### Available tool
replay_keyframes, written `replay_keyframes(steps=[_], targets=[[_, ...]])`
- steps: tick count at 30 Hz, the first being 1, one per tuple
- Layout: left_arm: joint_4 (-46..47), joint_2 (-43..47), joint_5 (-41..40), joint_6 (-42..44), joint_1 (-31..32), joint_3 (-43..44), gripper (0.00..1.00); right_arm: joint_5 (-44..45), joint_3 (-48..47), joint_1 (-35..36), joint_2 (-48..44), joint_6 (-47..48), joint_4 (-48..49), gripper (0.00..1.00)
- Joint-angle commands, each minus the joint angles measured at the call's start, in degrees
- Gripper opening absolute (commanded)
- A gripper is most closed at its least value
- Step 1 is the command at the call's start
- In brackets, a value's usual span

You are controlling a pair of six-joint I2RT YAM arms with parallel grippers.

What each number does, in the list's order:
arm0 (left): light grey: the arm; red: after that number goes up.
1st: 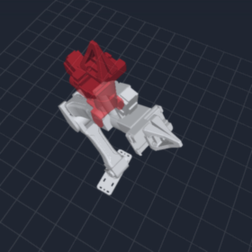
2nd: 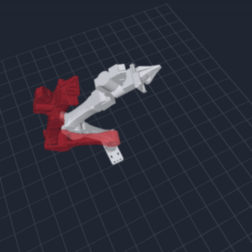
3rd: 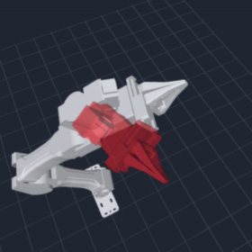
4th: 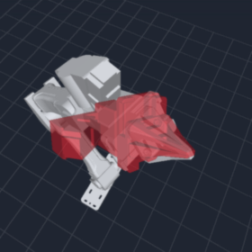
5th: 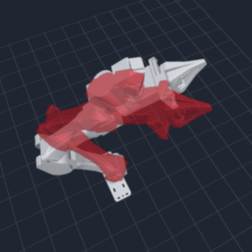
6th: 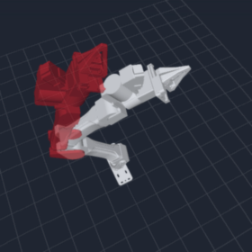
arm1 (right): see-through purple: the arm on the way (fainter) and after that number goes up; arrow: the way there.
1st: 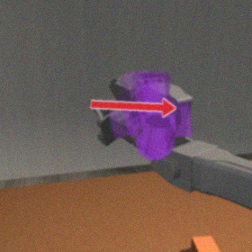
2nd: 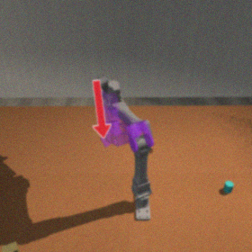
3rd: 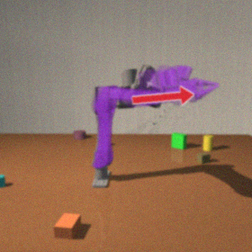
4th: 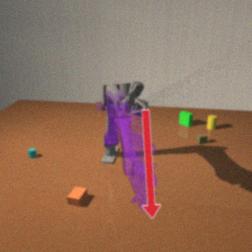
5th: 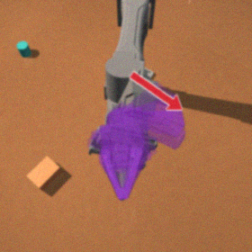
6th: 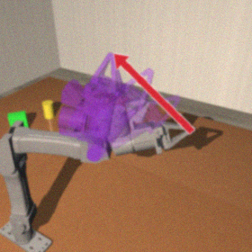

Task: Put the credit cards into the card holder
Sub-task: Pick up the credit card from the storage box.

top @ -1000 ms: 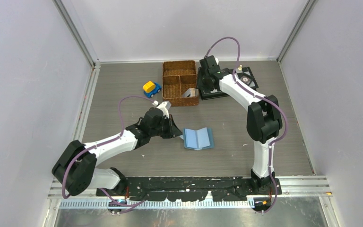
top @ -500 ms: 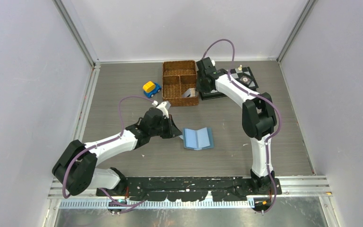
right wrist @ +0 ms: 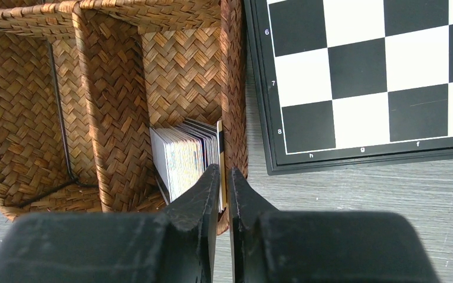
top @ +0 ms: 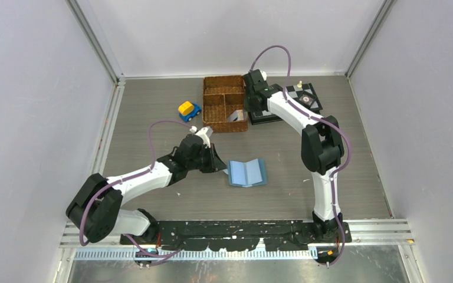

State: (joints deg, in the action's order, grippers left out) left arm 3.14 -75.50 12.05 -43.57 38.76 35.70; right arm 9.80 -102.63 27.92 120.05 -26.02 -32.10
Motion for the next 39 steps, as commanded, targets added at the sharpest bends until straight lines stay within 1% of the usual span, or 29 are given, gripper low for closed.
replay_keyframes(steps=[1,10,12,15,20,26,34,39], targets=[[2.3,-0.1,0.9,-0.5,-0.3,-0.3,0.00,1.5,-2.5,0.5,0.6,1.2,-0.1,0.16],[2.4,0.3,0.9,-0.5,-0.4,-0.7,0.00,1.5,-3.0,0.9,1.6,1.3,-0.7,0.15],[2.4,0.4,0.9,-0.5,-0.4,-0.7,0.00,1.7,-3.1,1.1,1.5,1.3,-0.7,0.13],[2.4,0.5,0.9,-0.5,-0.5,-0.8,0.00,2.4,-3.4,1.2,1.3,1.6,-1.1,0.07],[2.5,0.6,0.9,-0.6,-0.6,-1.0,0.00,3.9,-4.1,1.6,-0.2,2.8,-1.8,0.01],[2.5,0.8,1.0,-0.5,-0.7,-1.0,0.00,6.7,-5.0,2.5,-2.4,4.8,-3.2,0.01],[2.5,0.6,1.0,-0.4,-0.7,-0.9,0.00,15.4,-6.4,4.6,-5.4,8.7,-6.2,0.00],[2.6,0.1,1.1,-0.4,-0.8,-0.7,0.00,17.1,-6.3,5.2,-9.4,9.7,-7.5,0.01]])
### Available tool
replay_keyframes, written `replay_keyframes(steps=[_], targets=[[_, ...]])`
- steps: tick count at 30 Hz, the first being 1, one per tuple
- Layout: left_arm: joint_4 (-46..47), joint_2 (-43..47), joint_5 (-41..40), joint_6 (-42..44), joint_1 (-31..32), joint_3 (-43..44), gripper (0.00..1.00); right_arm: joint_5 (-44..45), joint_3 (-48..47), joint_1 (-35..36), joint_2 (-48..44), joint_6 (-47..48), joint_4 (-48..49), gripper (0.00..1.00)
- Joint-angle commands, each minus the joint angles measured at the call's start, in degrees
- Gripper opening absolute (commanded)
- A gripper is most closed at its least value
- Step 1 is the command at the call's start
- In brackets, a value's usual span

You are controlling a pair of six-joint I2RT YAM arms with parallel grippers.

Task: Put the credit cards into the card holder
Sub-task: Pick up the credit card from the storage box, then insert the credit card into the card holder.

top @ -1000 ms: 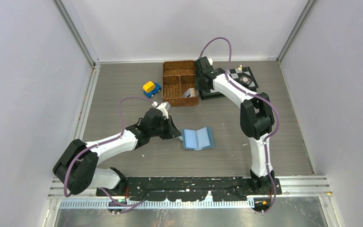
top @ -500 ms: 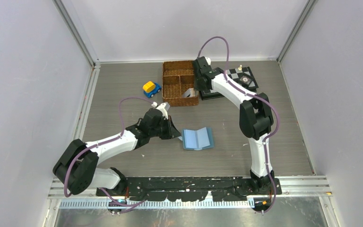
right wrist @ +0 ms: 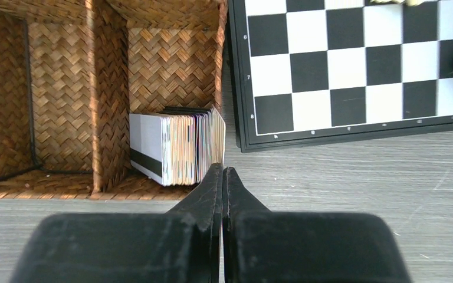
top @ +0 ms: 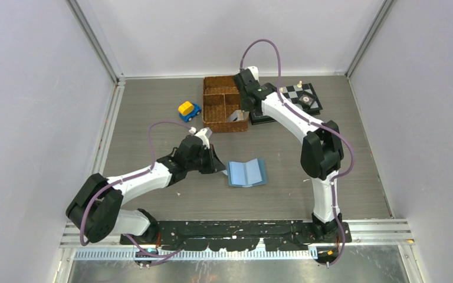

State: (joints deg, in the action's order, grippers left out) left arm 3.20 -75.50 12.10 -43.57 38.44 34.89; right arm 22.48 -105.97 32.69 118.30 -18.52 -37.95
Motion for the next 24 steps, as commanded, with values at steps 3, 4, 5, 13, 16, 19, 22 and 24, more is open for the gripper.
replay_keyframes(steps=[3,4,5,13,16,19,22,24], targets=[[2.6,0.0,1.2,-0.4,-0.5,0.1,0.00,4.6,-3.0,0.6,-10.6,2.4,-2.7,0.01],[2.6,0.0,1.2,-0.4,-0.5,0.2,0.00,4.5,-2.8,0.6,-11.3,2.5,-3.1,0.00],[2.6,0.0,1.1,-0.3,-0.4,0.1,0.00,4.5,-2.6,0.7,-12.6,2.5,-3.5,0.00],[2.7,-1.1,1.3,0.1,-0.7,0.0,0.00,0.7,5.6,0.7,-23.7,0.6,-4.4,0.00],[3.0,-1.3,1.4,0.3,-0.8,-0.3,0.00,-6.6,11.7,0.7,-28.5,-1.4,-3.9,0.00],[3.4,-1.4,1.7,0.3,-0.9,-0.4,0.00,-14.6,18.5,0.7,-33.5,-4.1,-3.1,0.00],[3.4,-1.5,1.8,0.5,-1.0,-0.4,0.00,-22.5,25.3,0.7,-36.5,-6.7,-2.6,0.00],[3.5,-1.5,1.8,0.5,-1.1,-0.5,0.00,-27.0,29.4,0.7,-37.6,-7.9,-2.3,0.00]])
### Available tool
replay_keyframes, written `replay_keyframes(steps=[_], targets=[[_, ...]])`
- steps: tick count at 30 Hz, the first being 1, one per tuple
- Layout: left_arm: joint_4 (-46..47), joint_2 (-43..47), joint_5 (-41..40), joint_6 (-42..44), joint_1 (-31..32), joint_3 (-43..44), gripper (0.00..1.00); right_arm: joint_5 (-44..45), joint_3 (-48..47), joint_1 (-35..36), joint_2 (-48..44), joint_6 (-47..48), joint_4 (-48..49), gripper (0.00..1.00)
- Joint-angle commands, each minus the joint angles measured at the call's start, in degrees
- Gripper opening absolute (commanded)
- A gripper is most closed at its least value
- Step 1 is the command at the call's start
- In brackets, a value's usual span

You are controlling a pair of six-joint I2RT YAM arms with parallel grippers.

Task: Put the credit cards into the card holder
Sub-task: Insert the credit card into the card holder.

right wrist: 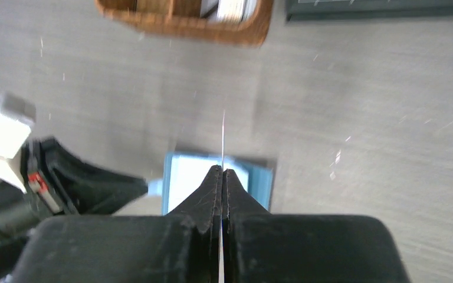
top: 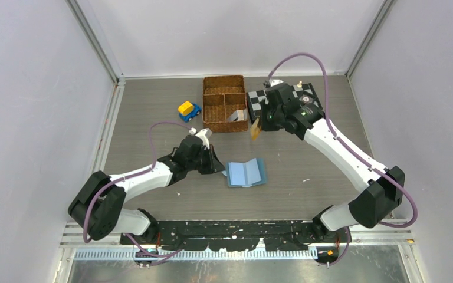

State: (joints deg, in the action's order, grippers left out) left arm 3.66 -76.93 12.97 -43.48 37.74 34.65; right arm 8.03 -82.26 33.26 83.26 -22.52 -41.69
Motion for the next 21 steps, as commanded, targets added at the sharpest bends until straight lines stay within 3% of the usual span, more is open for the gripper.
replay_keyframes(steps=[1,10,17,21], targets=[[3.0,-0.1,1.0,0.4,-0.4,-0.3,0.00,-14.1,7.5,0.1,-3.1,-4.3,1.7,0.00],[2.9,-0.8,1.5,1.5,-0.4,-0.1,0.03,-19.1,18.9,0.1,-4.6,-4.3,5.3,0.01],[-3.2,1.2,-2.1,8.4,-0.7,2.7,0.52,-17.6,20.9,0.1,-4.7,-2.2,3.6,0.01],[-4.9,4.1,-1.7,14.6,-0.7,5.2,0.67,-16.8,21.1,0.1,-4.1,-0.6,2.6,0.01]])
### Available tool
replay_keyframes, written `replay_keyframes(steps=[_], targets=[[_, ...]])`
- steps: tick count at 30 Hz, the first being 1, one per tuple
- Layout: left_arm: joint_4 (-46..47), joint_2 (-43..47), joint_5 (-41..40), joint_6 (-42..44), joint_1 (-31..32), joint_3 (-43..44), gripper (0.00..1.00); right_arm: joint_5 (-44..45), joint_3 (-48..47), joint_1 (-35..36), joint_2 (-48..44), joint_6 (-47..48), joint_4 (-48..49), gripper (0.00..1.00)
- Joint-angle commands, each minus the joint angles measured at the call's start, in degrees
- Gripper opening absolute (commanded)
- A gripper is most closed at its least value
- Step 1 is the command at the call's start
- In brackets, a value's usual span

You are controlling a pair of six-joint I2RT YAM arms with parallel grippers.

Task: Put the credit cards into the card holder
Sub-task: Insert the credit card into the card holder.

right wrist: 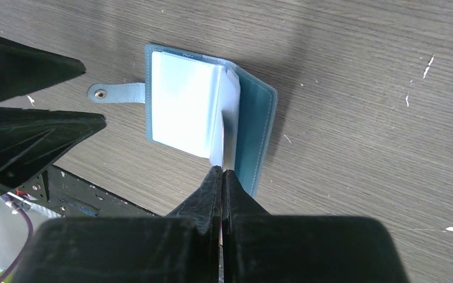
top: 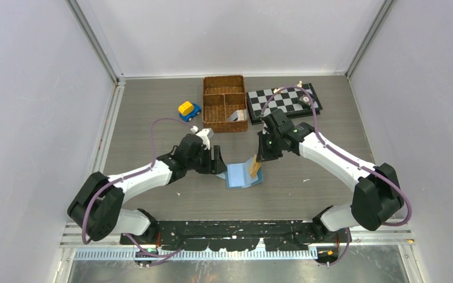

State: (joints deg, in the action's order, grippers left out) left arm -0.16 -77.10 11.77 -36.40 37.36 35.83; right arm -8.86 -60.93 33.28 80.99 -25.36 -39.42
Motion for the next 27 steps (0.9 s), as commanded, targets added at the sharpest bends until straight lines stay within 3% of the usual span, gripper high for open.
replay_keyframes(steps=[1,6,12,19,27], targets=[[-0.3,4.8,0.7,8.5,-0.3,4.2,0.68,0.8,-0.4,0.0,-1.3,2.5,-0.1,0.01],[10.6,4.9,11.6,9.6,-0.1,3.0,0.71,0.8,-0.6,0.0,-1.0,2.7,-0.7,0.01],[24.4,-5.7,26.0,8.9,0.3,2.8,0.72,-2.5,0.4,-0.5,-2.3,6.3,-0.4,0.01],[33.7,-15.2,30.6,9.6,0.3,4.8,0.72,-8.2,1.9,-0.9,-3.2,8.8,0.8,0.01],[37.4,-19.4,34.9,10.4,0.3,5.3,0.72,-16.6,3.3,-0.9,-5.9,10.5,3.4,0.00]])
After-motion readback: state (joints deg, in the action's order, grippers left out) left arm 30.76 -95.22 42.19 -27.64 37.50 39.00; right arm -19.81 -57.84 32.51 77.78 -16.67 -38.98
